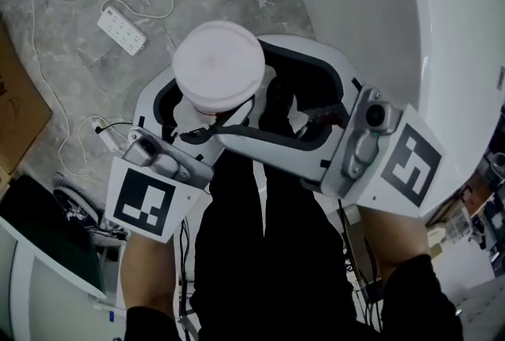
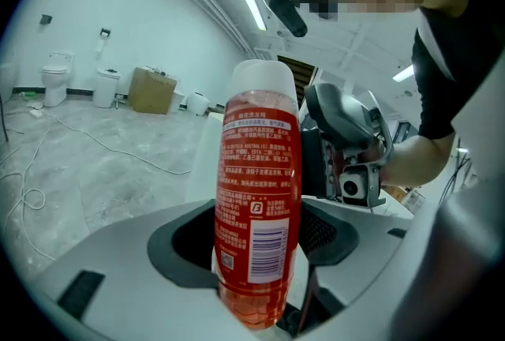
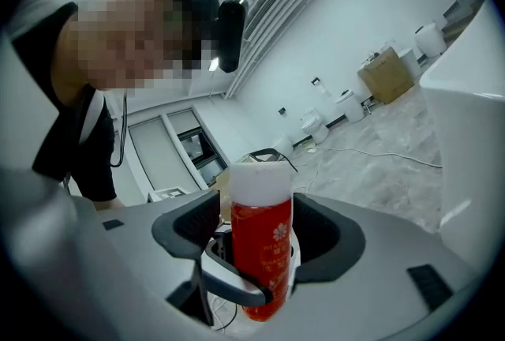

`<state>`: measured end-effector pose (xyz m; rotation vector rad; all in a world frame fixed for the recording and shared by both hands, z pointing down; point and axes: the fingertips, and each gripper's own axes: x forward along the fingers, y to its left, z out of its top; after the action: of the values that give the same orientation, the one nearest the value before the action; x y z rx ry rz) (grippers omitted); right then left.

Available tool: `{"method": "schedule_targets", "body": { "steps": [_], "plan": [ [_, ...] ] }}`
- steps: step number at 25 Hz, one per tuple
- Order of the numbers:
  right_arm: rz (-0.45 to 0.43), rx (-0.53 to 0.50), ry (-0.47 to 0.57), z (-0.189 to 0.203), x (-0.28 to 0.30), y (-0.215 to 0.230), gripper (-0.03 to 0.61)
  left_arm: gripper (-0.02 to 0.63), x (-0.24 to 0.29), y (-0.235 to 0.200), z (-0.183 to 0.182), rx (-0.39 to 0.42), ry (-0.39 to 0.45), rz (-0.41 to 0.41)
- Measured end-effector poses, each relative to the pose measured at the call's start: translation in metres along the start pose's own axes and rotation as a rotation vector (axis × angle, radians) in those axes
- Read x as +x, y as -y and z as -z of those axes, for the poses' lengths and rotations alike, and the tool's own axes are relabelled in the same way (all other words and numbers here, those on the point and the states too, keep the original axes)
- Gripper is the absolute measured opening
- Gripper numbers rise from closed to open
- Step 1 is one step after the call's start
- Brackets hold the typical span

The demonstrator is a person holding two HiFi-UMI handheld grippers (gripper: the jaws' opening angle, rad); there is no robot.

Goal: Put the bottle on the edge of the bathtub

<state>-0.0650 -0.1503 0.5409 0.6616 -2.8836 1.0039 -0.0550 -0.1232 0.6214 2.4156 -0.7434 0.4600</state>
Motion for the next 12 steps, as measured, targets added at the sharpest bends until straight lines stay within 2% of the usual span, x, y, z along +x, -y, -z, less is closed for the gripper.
{"method": "schedule_targets", "body": {
  "steps": [5, 9, 12],
  "plan": [
    [0.041, -0.012, -0.087, 0.038, 0.018, 0.033, 0.275, 0.298, 0.028, -0.011, 0.03, -0.003, -0.026, 0.039],
    [0.054, -0.003, -0.08, 0.053, 0.024, 0.051, 0.275, 0.298, 0.041, -0.022, 0.044, 0.004, -0.051, 0.032],
    [0.076, 0.0, -0.072, 0.051, 0.026, 0.056, 0.276, 0.298, 0.044, -0.026, 0.043, 0.009, -0.06, 0.013]
  ]
}}
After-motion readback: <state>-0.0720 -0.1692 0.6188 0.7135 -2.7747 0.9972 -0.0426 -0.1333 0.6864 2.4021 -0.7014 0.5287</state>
